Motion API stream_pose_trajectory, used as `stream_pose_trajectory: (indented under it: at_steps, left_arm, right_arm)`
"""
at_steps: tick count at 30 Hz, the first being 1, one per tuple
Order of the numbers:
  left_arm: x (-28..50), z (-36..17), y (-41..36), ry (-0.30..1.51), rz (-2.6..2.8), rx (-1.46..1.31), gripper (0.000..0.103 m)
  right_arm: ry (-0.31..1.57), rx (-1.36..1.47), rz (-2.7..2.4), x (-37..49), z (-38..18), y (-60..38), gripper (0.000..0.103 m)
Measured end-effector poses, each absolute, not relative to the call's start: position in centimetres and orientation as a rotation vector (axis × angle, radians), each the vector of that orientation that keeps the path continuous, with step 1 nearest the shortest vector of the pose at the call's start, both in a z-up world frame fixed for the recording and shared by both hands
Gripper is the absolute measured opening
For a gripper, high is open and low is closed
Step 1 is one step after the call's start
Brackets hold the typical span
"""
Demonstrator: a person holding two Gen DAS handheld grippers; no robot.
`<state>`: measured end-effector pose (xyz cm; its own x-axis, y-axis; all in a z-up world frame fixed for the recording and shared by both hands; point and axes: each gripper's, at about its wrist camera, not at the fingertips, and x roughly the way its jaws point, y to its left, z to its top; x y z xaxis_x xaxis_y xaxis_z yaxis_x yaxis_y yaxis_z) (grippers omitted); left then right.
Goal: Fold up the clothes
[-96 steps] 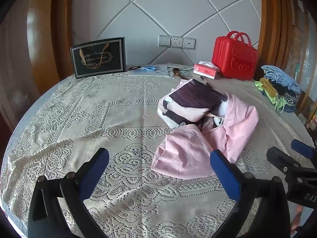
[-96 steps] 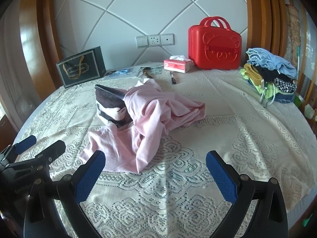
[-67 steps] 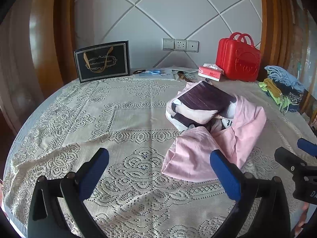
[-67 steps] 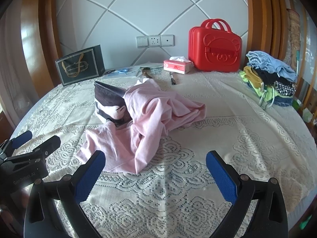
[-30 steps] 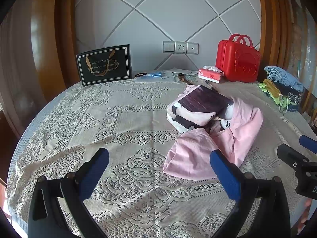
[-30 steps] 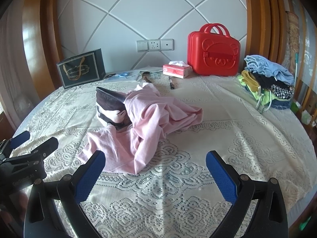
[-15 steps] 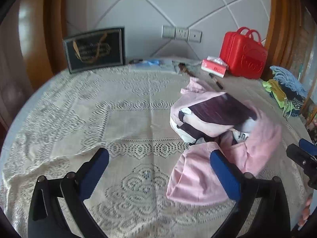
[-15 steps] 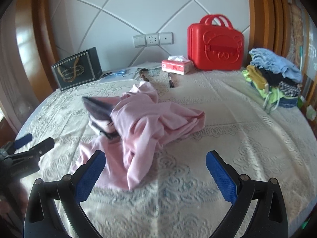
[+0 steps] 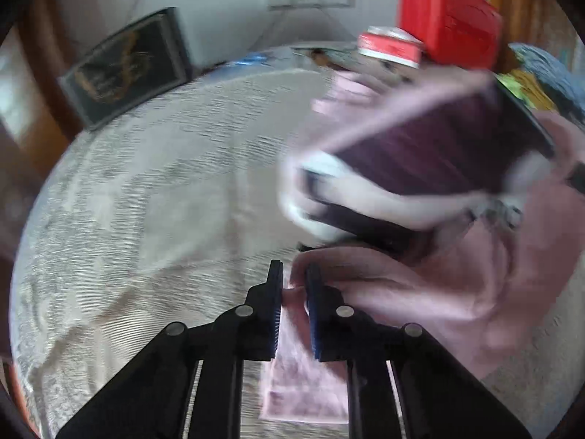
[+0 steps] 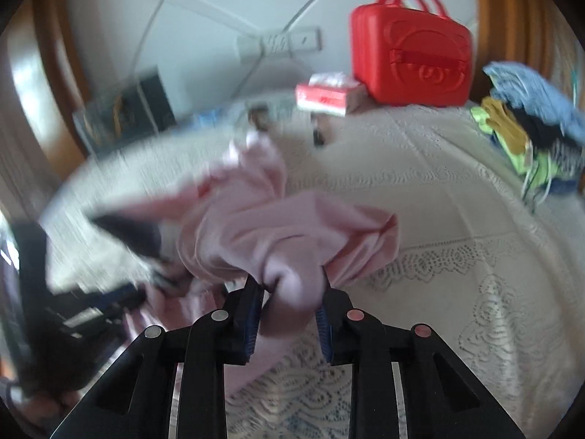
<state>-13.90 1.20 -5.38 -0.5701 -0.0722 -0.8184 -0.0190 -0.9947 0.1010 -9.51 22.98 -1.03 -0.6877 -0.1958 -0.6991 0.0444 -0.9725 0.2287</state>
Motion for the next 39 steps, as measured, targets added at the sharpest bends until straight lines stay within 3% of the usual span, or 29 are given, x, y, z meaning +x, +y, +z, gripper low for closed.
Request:
stream_pose_trajectory:
  at_steps: [1, 2, 3, 4, 8, 9, 10, 12, 17, 19, 20, 21, 22, 23, 24, 30, 34, 39]
  left_arm:
    - [-14.0, -4.8, 0.1, -0.135, -2.725, 1.405, 0.013]
    - [-13.9, -4.1, -0.8, -0.085, -2.732, 1.395, 0.013]
    - [-13.8, -3.4, -1.8, -0.035, -2.738, 1.385, 0.013]
    - [-13.7, -2.7, -2.8, 0.016, -2.744, 1.375, 0.013]
    - [-12.0, -0.2, -3.1, 0.193, -2.895, 1.432, 0.018]
    - [-11.5, 0.2, -2.3, 0.191, -2.937, 1.444, 0.031]
    - [-10.9, 0.5, -1.6, 0.187, -2.98, 1.455, 0.051]
    - [-10.2, 0.6, 1.1, 0.085, -3.052, 1.45, 0.079]
    - [-10.4, -1.1, 7.8, -0.156, -3.084, 1.5, 0.081]
    - [-11.3, -3.0, 9.6, -0.245, -3.026, 1.567, 0.081]
    - [-11.7, -4.1, 10.5, -0.297, -2.984, 1.596, 0.081]
    - [-12.2, -5.2, 11.3, -0.346, -2.94, 1.623, 0.059]
    - [-12.9, -6.4, 11.4, -0.378, -2.881, 1.655, 0.02]
    - [-13.2, -6.8, 11.1, -0.353, -2.866, 1.66, 0.018]
    - [-13.2, -6.4, 10.5, -0.311, -2.882, 1.624, 0.01]
    - [-14.1, -1.1, 2.0, -0.202, -2.759, 1.294, 0.008]
    - [-14.4, 2.4, -6.6, -0.037, -2.676, 1.121, 0.008]
    - [-15.0, 0.8, -12.5, 0.1, -2.681, 1.106, 0.008]
  right_arm:
    - [-0.39, 1.129, -2.742, -9.4, -0.6, 24.4, 0.052]
    - [-0.446, 1.106, -2.741, -9.4, -0.2, 25.6, 0.061]
    - [-0.482, 1.079, -2.757, -9.4, 0.1, 26.7, 0.08]
    - [-0.498, 1.05, -2.783, -9.5, 0.4, 27.6, 0.086]
    - [-0.567, 0.972, -2.815, -10.3, 0.3, 30.2, 0.086]
    - [-0.598, 0.963, -2.808, -10.5, -0.1, 30.7, 0.088]
    - [-0.629, 0.954, -2.797, -10.7, -0.7, 31.3, 0.089]
    - [-0.691, 0.978, -2.728, -11.2, -2.5, 32.3, 0.089]
    - [-0.619, 1.088, -2.732, -11.1, -3.7, 32.5, 0.079]
    - [-0.648, 1.108, -2.687, -11.1, -4.0, 32.7, 0.067]
    - [-0.651, 1.121, -2.674, -11.2, -4.3, 32.7, 0.064]
    - [-0.647, 1.133, -2.671, -11.2, -4.5, 32.6, 0.06]
    - [-0.644, 1.148, -2.669, -11.3, -4.8, 32.6, 0.059]
    - [-0.642, 1.169, -2.668, -11.4, -5.1, 32.6, 0.059]
    - [-0.64, 1.19, -2.667, -11.6, -5.5, 32.7, 0.059]
    - [-0.663, 1.25, -2.67, -12.1, -6.9, 33.0, 0.059]
    - [-0.656, 1.252, -2.619, -12.4, -7.3, 32.1, 0.059]
    - [-0.64, 1.194, -2.525, -12.3, -6.3, 29.0, 0.059]
